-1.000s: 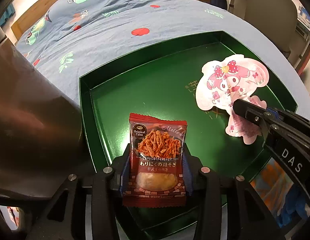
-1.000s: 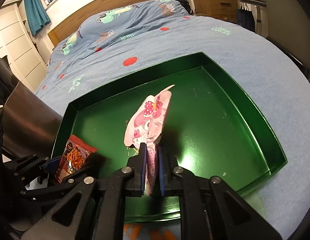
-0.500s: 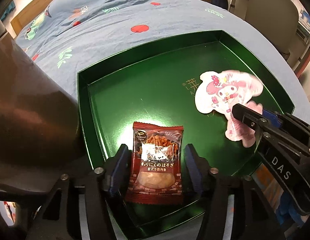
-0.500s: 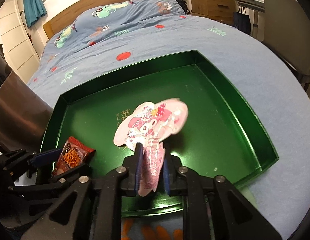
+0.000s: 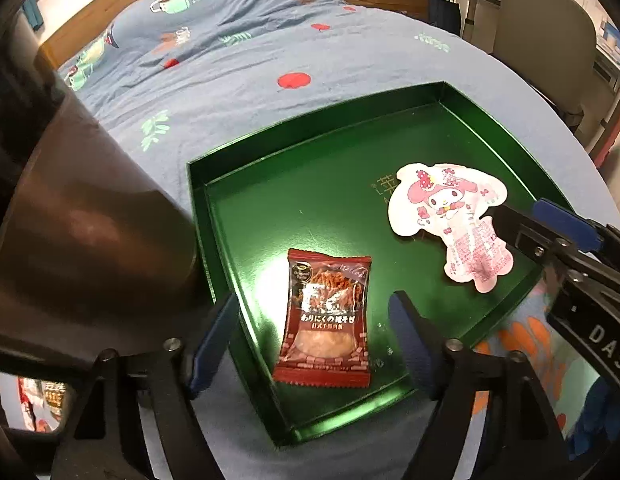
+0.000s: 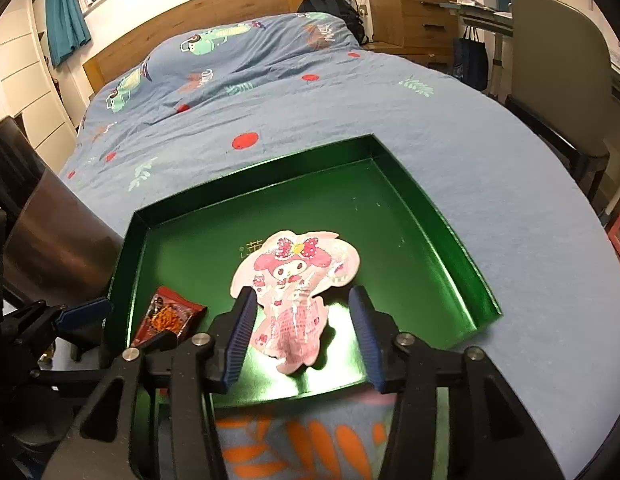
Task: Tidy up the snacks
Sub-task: 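Open the right tool dropping the pink bag while the left tool releases the noodle packet into the tray, then move both open tools back toward the remaining snacks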
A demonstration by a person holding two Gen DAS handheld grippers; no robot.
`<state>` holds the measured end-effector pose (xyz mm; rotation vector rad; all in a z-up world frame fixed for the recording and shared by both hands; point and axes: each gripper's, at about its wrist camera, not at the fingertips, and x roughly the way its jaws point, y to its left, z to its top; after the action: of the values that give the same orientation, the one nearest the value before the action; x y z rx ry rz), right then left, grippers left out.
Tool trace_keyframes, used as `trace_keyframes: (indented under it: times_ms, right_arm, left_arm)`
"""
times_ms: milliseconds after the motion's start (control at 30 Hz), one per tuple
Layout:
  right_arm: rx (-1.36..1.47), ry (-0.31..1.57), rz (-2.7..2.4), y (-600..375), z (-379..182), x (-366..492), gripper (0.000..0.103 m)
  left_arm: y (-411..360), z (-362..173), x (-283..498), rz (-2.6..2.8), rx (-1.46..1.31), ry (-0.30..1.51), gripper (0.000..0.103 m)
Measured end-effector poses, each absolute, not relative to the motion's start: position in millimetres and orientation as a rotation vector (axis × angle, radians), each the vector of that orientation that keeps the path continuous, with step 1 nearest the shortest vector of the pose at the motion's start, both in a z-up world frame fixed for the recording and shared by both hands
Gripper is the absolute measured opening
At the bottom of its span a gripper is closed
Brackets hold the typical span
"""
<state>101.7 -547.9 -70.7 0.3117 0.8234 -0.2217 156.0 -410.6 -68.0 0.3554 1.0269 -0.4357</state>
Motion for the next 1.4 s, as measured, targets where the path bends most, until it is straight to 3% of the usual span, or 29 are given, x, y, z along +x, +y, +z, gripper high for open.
trace_keyframes:
  times_ms: [567, 1400]
  right_arm:
    - [0.326, 0.782, -0.251, -530.0, -25.9, 39.5, 0.103]
    - [0.366, 0.804, -0.196, -437.3, -12.0, -53.3, 0.103]
  left_arm:
    - [-370.9, -18.7, 86.5, -0.518, 0.289, 0.872, 0.072]
    - [-217.3, 2.9, 1.4, -0.388, 0.306, 0.919, 0.073]
